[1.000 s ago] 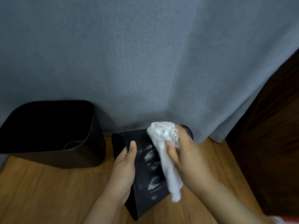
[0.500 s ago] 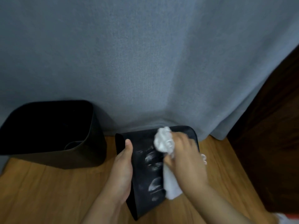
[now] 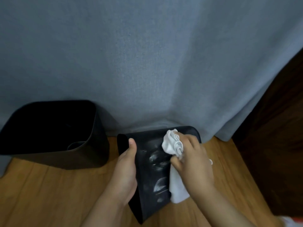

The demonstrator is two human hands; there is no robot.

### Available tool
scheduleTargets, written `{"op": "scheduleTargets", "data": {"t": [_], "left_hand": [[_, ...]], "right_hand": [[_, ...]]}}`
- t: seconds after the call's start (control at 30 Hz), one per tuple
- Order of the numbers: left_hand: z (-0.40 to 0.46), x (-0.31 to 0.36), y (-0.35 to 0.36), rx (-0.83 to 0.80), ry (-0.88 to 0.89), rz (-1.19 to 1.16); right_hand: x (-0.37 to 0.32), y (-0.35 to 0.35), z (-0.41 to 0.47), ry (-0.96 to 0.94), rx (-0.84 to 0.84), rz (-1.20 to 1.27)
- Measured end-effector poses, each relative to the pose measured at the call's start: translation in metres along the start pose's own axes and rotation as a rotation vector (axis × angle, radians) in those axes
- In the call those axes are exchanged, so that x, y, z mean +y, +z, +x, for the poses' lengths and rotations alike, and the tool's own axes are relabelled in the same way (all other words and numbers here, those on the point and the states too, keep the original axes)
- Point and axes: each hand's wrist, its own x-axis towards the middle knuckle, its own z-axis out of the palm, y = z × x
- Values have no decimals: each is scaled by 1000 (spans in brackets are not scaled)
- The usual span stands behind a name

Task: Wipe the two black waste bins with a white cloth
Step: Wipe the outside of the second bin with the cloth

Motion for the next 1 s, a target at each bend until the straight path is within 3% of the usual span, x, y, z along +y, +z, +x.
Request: {"op": "scheduleTargets", "data": {"t": [0.07,0.2,0.27,0.33,0.4,0.57,0.67,0.77,0.93,1.0], "left_hand": [[0,1,2,19,1,8],[1,1,1,36,-30,19],[0,1,-1,14,-27,18],[-2,2,0,0,-10,34],[-3,4,2,5,-2,32],[0,5,-1,12,-45,5],[-1,5,-2,-4,-8,41],[1,5,-2,34,-4,39],[1,6,0,30,-4,25],[3,6,-2,43,25,45]], "right_hand": [[-11,1,-5,-79,10,18],[-36,3,-24,-415,-97,-26],[-23,3,-17,-377,-53,-87],[-11,2,-9,-179,21,-75],[-14,2,-7,-108,44,-26],[-29,8,-29,-512,-75,-76],[-4,10,-23,-347,-9,-147],[-3,10,-23,-146,75,-43],[-22,18,-39,-500,-14,-98],[-7,16,-32,-434,6,-134]]}}
